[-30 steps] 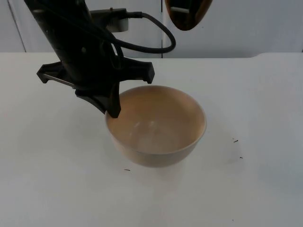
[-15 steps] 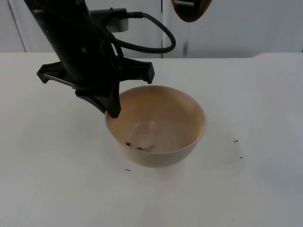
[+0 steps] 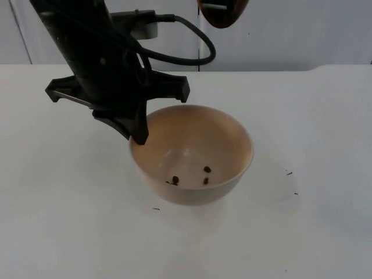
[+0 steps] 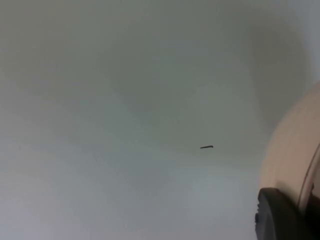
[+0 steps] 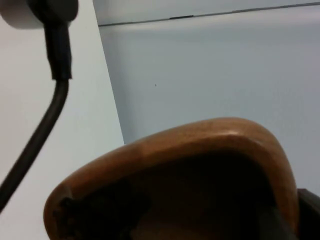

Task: Pick up the bowl with the left hand and pour the coffee beans from the cup into the bowl with the right hand.

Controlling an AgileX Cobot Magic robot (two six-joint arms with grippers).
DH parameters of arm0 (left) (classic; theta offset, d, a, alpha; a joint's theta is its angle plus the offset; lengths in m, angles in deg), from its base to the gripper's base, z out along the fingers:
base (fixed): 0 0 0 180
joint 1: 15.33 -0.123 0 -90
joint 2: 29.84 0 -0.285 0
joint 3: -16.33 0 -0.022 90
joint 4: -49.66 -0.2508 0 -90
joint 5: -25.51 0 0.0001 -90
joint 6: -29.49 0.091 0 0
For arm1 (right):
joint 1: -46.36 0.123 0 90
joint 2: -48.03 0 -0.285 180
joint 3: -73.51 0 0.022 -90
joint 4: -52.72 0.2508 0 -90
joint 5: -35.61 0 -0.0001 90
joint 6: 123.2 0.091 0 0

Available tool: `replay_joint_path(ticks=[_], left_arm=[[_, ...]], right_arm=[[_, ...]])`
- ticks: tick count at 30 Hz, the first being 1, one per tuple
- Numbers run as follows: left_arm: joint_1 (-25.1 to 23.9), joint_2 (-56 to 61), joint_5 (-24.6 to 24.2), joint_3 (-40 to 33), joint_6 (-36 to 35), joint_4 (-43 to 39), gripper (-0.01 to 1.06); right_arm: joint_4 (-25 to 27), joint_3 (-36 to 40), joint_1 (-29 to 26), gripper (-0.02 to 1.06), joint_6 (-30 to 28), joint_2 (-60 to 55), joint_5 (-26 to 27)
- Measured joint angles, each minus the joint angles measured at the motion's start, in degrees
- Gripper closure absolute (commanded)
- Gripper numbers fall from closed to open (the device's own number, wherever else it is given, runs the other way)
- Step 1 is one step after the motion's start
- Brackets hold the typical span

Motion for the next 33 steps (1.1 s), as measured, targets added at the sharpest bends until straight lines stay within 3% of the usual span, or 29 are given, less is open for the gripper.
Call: replay_joint_path(ticks=[10,15,18,33], left_arm=[[0.00,0.00,0.00,0.00,0.00,0.00,1.05],[0.00,0.00,-0.10,0.00,0.00,0.00,1.05],[0.00,0.00,-0.10,0.00,0.00,0.00,1.05],[0.00,0.00,-0.10,0.00,0.00,0.24,1.05]], right_arm=[[-0.34,0.00,0.00,1.04,0.00,0.00,0.00],[-3.42,2.62,0.25,1.04,0.00,0.00,0.00],[-4.38,6.06,0.25,1.04,1.64,0.00,0.00],[-5.04,6.64,0.25,1.04,4.23,0.74,0.00]])
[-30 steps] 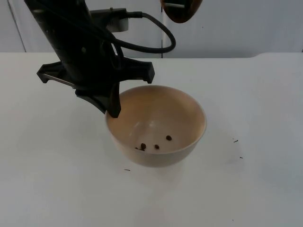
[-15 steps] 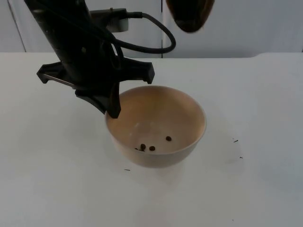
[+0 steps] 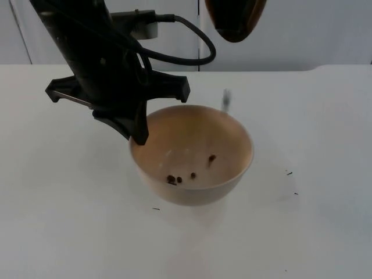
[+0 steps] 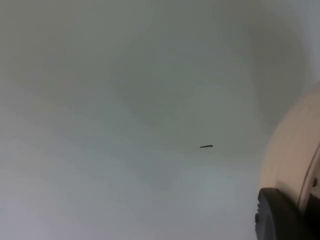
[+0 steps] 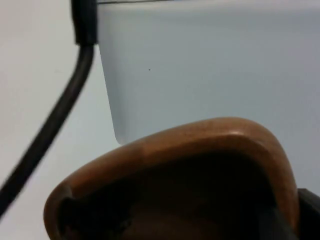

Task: Pick up the bowl with the left hand and pour the coffee beans from the cup into the bowl with the right hand.

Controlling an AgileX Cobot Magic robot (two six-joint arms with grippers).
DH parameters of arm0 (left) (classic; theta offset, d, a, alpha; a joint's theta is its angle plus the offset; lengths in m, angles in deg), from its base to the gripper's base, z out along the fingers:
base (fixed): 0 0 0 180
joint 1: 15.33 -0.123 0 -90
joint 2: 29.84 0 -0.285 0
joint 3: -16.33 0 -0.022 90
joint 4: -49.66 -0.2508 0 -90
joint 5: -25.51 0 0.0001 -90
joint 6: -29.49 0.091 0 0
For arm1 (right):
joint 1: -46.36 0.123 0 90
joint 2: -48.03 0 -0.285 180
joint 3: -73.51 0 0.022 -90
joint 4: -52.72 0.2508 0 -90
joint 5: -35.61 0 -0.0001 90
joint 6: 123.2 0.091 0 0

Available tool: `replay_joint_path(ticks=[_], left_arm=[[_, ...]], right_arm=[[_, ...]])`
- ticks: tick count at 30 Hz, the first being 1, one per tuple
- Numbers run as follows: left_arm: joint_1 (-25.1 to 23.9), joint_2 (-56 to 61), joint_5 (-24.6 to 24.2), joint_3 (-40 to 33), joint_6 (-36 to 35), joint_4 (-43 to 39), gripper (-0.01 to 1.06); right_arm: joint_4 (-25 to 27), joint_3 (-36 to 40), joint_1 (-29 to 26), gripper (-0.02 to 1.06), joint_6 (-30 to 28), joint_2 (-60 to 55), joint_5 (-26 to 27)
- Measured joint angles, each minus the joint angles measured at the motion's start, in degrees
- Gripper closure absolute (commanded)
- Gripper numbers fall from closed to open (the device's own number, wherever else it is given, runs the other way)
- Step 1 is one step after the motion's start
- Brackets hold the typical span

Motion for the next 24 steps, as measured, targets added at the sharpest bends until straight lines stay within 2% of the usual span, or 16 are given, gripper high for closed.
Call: replay_joint_path(ticks=[24], left_arm=[[0.00,0.00,0.00,0.00,0.00,1.20,1.05]], right_arm=[[0.72,-0.12,0.00,1.04,1.58,0.51,0.00]])
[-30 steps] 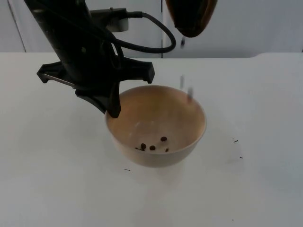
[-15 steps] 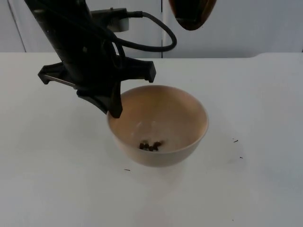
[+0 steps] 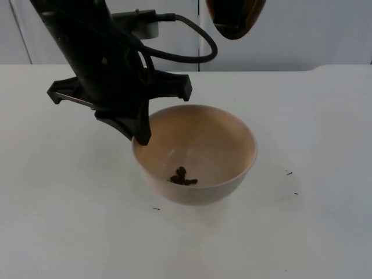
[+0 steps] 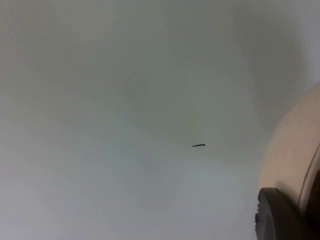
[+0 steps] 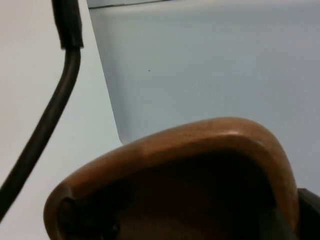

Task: Pick up the bowl with the left hand and pour the coffee beans from the cup into the bowl with the right hand.

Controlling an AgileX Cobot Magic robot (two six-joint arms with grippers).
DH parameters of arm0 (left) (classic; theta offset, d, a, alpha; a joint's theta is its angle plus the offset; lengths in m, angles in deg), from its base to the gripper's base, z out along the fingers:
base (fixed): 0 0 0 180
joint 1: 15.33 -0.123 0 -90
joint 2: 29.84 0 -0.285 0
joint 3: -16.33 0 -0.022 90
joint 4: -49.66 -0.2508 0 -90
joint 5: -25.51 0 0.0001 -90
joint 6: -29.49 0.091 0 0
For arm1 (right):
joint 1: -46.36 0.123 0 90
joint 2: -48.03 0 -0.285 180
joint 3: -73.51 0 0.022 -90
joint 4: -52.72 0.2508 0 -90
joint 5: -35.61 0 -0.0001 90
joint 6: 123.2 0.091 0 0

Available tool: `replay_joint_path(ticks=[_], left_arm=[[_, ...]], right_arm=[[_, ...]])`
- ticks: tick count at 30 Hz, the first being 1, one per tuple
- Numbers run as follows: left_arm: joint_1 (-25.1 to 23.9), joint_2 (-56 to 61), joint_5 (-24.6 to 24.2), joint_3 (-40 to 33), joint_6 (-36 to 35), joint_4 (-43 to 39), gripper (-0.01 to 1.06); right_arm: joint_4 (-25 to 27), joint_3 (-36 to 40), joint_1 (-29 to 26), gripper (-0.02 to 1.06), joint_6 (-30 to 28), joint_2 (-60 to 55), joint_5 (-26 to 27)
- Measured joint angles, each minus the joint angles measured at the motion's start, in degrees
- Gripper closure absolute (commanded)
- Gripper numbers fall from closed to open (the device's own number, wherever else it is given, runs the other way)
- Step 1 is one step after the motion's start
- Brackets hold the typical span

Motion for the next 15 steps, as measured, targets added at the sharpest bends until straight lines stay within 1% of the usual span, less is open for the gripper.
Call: replay_joint_path(ticks=[9,15], left_arm=[[0.00,0.00,0.00,0.00,0.10,0.04,1.05],[0.00,0.00,0.00,0.00,0.10,0.04,1.05]], right_arm=[[0.25,0.00,-0.10,1.04,0.00,0.00,0.00],[2.47,-0.09,-1.32,1.04,0.00,0.00,0.22]])
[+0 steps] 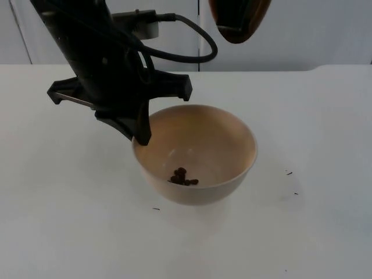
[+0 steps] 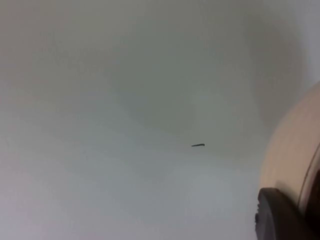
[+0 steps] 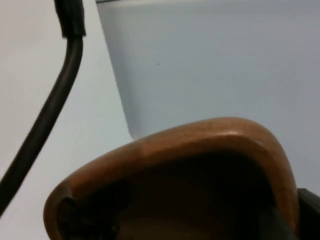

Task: Pick up the bowl with the left hand and pour the coffee beans from the cup into the bowl with the right hand.

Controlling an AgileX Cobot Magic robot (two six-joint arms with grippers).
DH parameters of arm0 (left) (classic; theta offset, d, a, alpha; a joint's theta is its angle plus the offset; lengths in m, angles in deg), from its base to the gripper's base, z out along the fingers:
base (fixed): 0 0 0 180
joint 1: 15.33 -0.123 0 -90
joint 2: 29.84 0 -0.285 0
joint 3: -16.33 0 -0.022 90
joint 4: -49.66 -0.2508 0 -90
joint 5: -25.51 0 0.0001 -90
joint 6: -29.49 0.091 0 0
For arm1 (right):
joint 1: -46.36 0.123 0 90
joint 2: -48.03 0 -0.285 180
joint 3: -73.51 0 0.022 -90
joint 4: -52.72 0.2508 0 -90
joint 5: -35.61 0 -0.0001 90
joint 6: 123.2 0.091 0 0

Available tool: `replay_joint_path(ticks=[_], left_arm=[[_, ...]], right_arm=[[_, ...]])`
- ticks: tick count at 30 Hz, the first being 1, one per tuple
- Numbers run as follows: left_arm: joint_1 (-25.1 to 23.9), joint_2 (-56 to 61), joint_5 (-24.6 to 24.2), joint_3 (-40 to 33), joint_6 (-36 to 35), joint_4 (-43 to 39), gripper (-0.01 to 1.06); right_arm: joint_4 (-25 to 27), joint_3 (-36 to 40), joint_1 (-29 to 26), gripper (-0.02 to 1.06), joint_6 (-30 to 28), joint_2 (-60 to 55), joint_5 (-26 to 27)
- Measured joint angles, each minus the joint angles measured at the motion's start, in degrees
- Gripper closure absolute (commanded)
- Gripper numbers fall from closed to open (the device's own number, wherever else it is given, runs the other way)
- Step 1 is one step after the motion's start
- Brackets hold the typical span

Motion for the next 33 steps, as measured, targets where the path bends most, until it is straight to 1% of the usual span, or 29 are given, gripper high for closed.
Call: replay_joint_path(ticks=[3,4,5,10,11,15,16,19,20,21,22,25,26,28,31,32,33], left_arm=[[0.00,0.00,0.00,0.00,0.00,0.00,1.05],[0.00,0.00,0.00,0.00,0.00,0.00,1.05],[0.00,0.00,0.00,0.00,0.00,0.00,1.05],[0.00,0.00,0.00,0.00,0.00,0.00,1.05],[0.00,0.00,0.00,0.00,0.00,0.00,1.05],[0.00,0.00,0.00,0.00,0.00,0.00,1.05],[0.00,0.00,0.00,0.00,0.00,0.00,1.05],[0.00,0.00,0.00,0.00,0.00,0.00,1.05],[0.00,0.00,0.00,0.00,0.00,0.00,1.05],[0.00,0.00,0.00,0.00,0.00,0.00,1.05],[0.00,0.00,0.00,0.00,0.00,0.00,1.05],[0.00,0.00,0.00,0.00,0.10,0.00,1.05],[0.00,0.00,0.00,0.00,0.10,0.00,1.05],[0.00,0.00,0.00,0.00,0.10,0.00,1.05],[0.00,0.00,-0.10,0.00,0.10,0.00,1.05],[0.00,0.00,-0.10,0.00,0.10,0.00,1.05],[0.00,0.00,-0.10,0.00,0.10,0.00,1.05]], right_arm=[[2.72,0.00,-0.89,1.04,0.12,0.24,-0.11],[5.05,0.00,-1.56,1.04,0.38,0.76,0.11],[5.05,0.00,-1.56,1.04,0.38,0.76,0.11],[14.45,-2.21,-6.30,1.04,0.84,3.53,0.10],[14.45,-2.21,-6.30,1.04,0.84,3.53,0.10],[24.64,-4.52,-10.94,1.04,0.17,4.06,-0.08],[24.64,-4.52,-10.94,1.04,0.17,4.06,-0.08],[34.18,-4.79,-14.59,1.04,-0.88,4.06,0.39],[35.48,-4.79,-15.09,1.04,-1.23,4.06,0.58],[35.48,-4.79,-15.09,1.04,-1.23,4.06,0.58],[39.29,-4.79,-16.64,1.04,-1.96,4.06,0.89],[45.67,-4.79,-19.47,1.04,-3.42,4.06,1.05],[45.67,-4.79,-19.47,1.04,-3.42,4.06,1.05],[50.48,-4.79,-21.92,1.04,-4.99,4.06,1.05],[59.47,-4.79,-25.93,1.04,-7.18,4.06,1.28],[59.47,-4.79,-25.93,1.04,-7.18,4.06,1.28],[62.81,-4.88,-27.46,1.04,-7.99,4.06,1.28]])
